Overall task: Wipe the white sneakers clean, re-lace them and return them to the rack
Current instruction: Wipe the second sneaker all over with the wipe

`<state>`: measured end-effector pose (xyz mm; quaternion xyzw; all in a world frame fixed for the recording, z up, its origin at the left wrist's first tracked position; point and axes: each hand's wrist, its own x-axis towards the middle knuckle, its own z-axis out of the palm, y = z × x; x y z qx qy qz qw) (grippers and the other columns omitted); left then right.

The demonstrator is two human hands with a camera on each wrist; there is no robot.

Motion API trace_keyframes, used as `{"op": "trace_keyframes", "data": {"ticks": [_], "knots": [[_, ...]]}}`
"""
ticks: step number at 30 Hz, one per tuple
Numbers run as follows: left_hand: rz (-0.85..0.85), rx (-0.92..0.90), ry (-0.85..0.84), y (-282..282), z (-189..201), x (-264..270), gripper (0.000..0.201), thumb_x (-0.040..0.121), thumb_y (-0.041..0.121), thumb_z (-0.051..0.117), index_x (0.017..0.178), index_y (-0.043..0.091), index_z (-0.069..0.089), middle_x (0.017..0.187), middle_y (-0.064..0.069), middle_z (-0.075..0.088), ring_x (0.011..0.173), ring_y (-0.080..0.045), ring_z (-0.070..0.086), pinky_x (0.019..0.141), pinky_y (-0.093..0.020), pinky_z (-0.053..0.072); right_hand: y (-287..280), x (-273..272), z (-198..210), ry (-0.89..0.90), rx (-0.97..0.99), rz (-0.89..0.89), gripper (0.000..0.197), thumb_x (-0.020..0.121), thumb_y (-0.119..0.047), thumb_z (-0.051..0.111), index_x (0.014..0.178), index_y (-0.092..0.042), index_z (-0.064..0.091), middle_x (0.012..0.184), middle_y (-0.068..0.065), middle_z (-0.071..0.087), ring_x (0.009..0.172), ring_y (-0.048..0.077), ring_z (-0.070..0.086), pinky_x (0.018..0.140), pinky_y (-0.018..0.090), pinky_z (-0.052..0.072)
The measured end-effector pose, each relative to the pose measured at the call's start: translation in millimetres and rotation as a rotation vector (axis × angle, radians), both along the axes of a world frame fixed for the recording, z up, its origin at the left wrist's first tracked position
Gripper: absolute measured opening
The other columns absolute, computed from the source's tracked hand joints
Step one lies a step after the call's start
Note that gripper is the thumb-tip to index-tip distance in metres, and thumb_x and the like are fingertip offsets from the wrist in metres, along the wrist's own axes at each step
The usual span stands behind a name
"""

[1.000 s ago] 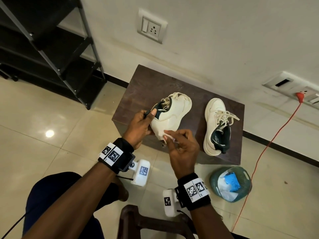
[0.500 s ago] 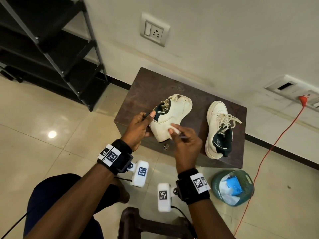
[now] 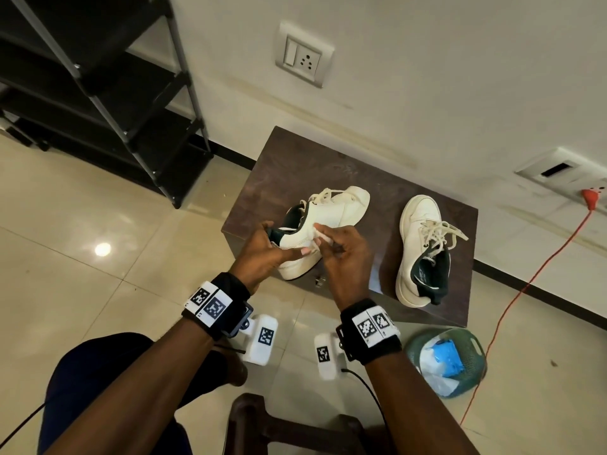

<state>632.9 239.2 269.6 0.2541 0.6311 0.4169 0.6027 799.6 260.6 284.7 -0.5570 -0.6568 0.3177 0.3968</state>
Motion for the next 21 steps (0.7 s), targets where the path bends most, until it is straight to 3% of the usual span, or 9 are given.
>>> {"op": "trace_keyframes", "data": {"ticks": [2, 4, 7, 9, 12, 14, 16, 19, 21], "knots": [[-0.017, -0.004, 0.021, 0.0, -0.7, -3.7, 0.103, 0.051, 0.037, 0.098, 0.137, 0.013, 0.047, 0.121, -0.003, 0.069, 0.112, -0.018, 0.067, 0.092, -0.042, 0.057, -10.5, 2.0, 0.6, -0.130, 0.111, 0.070, 0.029, 0.085, 0.002, 0.072, 0.109, -0.014, 0.078, 0.097, 0.002, 0.072, 0.090, 0.018, 0.067, 0.078, 0.030, 0.055], [-0.034, -0.015, 0.033, 0.1, -2.5, -5.8, 0.099, 0.048, 0.047, 0.099, 0.131, 0.016, 0.054, 0.117, -0.001, 0.072, 0.109, -0.018, 0.069, 0.088, -0.041, 0.059, -13.6, 0.1, 2.8, -0.159, 0.183, 0.083, 0.029, 0.084, 0.006, 0.072, 0.107, -0.011, 0.078, 0.099, 0.004, 0.073, 0.093, 0.017, 0.067, 0.083, 0.026, 0.054], [-0.050, -0.027, 0.069, -0.3, -5.3, -8.0, 0.089, 0.046, 0.048, 0.098, 0.121, 0.019, 0.061, 0.111, 0.001, 0.074, 0.104, -0.018, 0.071, 0.083, -0.039, 0.060, -0.7, -3.3, 3.3, -0.198, 0.208, 0.131, 0.027, 0.085, 0.009, 0.068, 0.102, -0.010, 0.079, 0.102, 0.004, 0.068, 0.095, 0.013, 0.063, 0.082, 0.023, 0.053], [-0.073, -0.021, 0.080, 0.2, -3.8, -9.9, 0.079, 0.050, 0.042, 0.099, 0.117, 0.018, 0.064, 0.108, 0.001, 0.076, 0.102, -0.018, 0.072, 0.084, -0.042, 0.061, 16.6, -1.5, 1.4, -0.219, 0.182, 0.150, 0.029, 0.085, 0.009, 0.065, 0.102, -0.010, 0.079, 0.107, 0.006, 0.063, 0.093, 0.010, 0.059, 0.079, 0.019, 0.052], [-0.098, -0.008, 0.052, 1.2, 2.6, -10.9, 0.049, 0.069, 0.018, 0.094, 0.111, 0.013, 0.070, 0.106, -0.003, 0.077, 0.098, -0.018, 0.073, 0.073, -0.031, 0.058, 43.3, 4.8, -0.3, -0.227, 0.126, 0.025, 0.025, 0.087, 0.001, 0.069, 0.102, -0.015, 0.080, 0.101, 0.003, 0.063, 0.089, 0.018, 0.064, 0.076, 0.026, 0.054], [-0.112, -0.002, 0.048, 1.1, 5.9, -11.6, 0.046, 0.070, 0.015, 0.093, 0.110, 0.009, 0.071, 0.103, -0.005, 0.078, 0.099, -0.023, 0.074, 0.076, -0.039, 0.060, 39.6, 0.6, -1.2, -0.217, 0.097, -0.011, 0.026, 0.086, 0.000, 0.070, 0.105, -0.016, 0.080, 0.096, 0.001, 0.064, 0.086, 0.017, 0.064, 0.076, 0.023, 0.051], [-0.106, -0.019, 0.067, 0.8, 6.6, -13.0, 0.046, 0.068, 0.016, 0.094, 0.107, 0.009, 0.069, 0.098, -0.003, 0.077, 0.096, -0.024, 0.073, 0.082, -0.050, 0.062, 18.8, -10.1, -0.1, -0.239, 0.141, 0.113, 0.031, 0.086, 0.003, 0.068, 0.109, -0.015, 0.078, 0.090, 0.001, 0.060, 0.081, 0.012, 0.058, 0.072, 0.017, 0.046], [-0.085, -0.036, 0.114, 0.2, 4.3, -13.4, 0.048, 0.067, 0.014, 0.094, 0.102, 0.017, 0.062, 0.096, -0.001, 0.071, 0.096, -0.021, 0.070, 0.090, -0.052, 0.059, -1.3, -13.5, 0.8, -0.288, 0.234, 0.293, 0.033, 0.085, 0.007, 0.067, 0.110, -0.011, 0.078, 0.088, 0.005, 0.058, 0.079, 0.016, 0.056, 0.068, 0.022, 0.046], [-0.083, -0.028, 0.132, -0.1, 2.9, -12.7, 0.045, 0.068, 0.009, 0.093, 0.097, 0.021, 0.060, 0.091, 0.005, 0.071, 0.093, -0.018, 0.068, 0.093, -0.050, 0.058, 17.1, -8.9, -2.5, -0.282, 0.221, 0.257, 0.031, 0.085, 0.007, 0.066, 0.108, -0.010, 0.079, 0.090, 0.006, 0.058, 0.081, 0.018, 0.058, 0.071, 0.026, 0.050]]}}
